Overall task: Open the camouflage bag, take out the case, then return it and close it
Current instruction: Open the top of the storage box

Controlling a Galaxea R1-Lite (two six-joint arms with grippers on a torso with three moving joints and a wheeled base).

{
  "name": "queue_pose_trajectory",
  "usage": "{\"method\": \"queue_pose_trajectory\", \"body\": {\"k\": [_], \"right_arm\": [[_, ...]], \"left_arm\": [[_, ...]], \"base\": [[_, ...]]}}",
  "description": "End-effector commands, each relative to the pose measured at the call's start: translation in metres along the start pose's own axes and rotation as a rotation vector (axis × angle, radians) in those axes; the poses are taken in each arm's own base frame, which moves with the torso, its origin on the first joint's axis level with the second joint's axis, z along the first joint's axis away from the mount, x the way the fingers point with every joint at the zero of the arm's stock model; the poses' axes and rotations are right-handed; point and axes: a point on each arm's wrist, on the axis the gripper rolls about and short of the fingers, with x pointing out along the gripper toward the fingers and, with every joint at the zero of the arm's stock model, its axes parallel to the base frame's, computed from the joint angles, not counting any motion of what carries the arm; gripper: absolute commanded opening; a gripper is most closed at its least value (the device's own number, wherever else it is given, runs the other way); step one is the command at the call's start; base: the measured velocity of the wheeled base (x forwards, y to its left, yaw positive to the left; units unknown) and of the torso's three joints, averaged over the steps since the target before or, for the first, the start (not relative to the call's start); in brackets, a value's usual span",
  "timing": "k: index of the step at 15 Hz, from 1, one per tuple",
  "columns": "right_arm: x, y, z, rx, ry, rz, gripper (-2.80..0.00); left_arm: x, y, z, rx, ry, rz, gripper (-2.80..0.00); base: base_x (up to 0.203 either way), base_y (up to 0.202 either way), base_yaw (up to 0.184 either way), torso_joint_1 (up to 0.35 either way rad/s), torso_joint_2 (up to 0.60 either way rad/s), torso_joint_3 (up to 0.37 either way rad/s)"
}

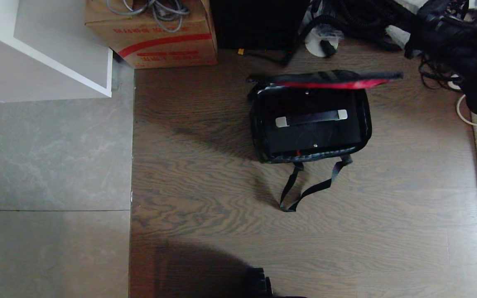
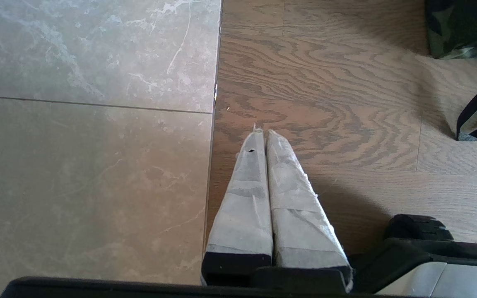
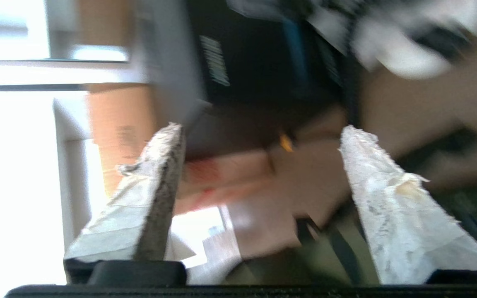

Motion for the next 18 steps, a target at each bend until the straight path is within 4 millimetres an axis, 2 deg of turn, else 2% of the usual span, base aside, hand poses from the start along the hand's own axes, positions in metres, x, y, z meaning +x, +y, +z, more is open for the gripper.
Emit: {"method": "queue_pose_trajectory", "body": {"k": [1,4,8,11,14,18], "right_arm": [[0.002,-0.008,-0.003,0.006,0.003,-0.007,0.00],[-0.006,-0.024,-0.015,0.007,0.063,-0.086,0.00],[-0.037,-0.055,-0.037,0.001,0.230,-0.275,0.00],[-0.058,-0.063,-0.038,0.039,0.313,-0.320,0.00],[-0.069,-0.061,-0.042,0.083,0.361,-0.379,0.00],[-0.084,-0.065,-0.058,0.164,0.442,-0.457,0.00]], "left_arm": [[0.001,0.000,-0.002,0.000,0.007,0.002,-2.80],[0.001,0.000,-0.003,0.000,0.009,0.001,-2.80],[0.001,0.000,-0.002,0.000,0.007,0.001,-2.80],[0.001,0.000,-0.003,0.000,0.009,0.001,-2.80],[0.001,0.000,-0.003,0.000,0.009,0.001,-2.80],[0.001,0.000,-0.003,0.000,0.009,0.001,-2.80]], "base": [[0.000,0.000,0.000,0.000,0.00,0.000],[0.000,0.000,0.000,0.000,0.00,0.000],[0.000,0.000,0.000,0.000,0.00,0.000],[0.000,0.000,0.000,0.000,0.00,0.000],[0.000,0.000,0.000,0.000,0.00,0.000],[0.000,0.000,0.000,0.000,0.00,0.000]]}}
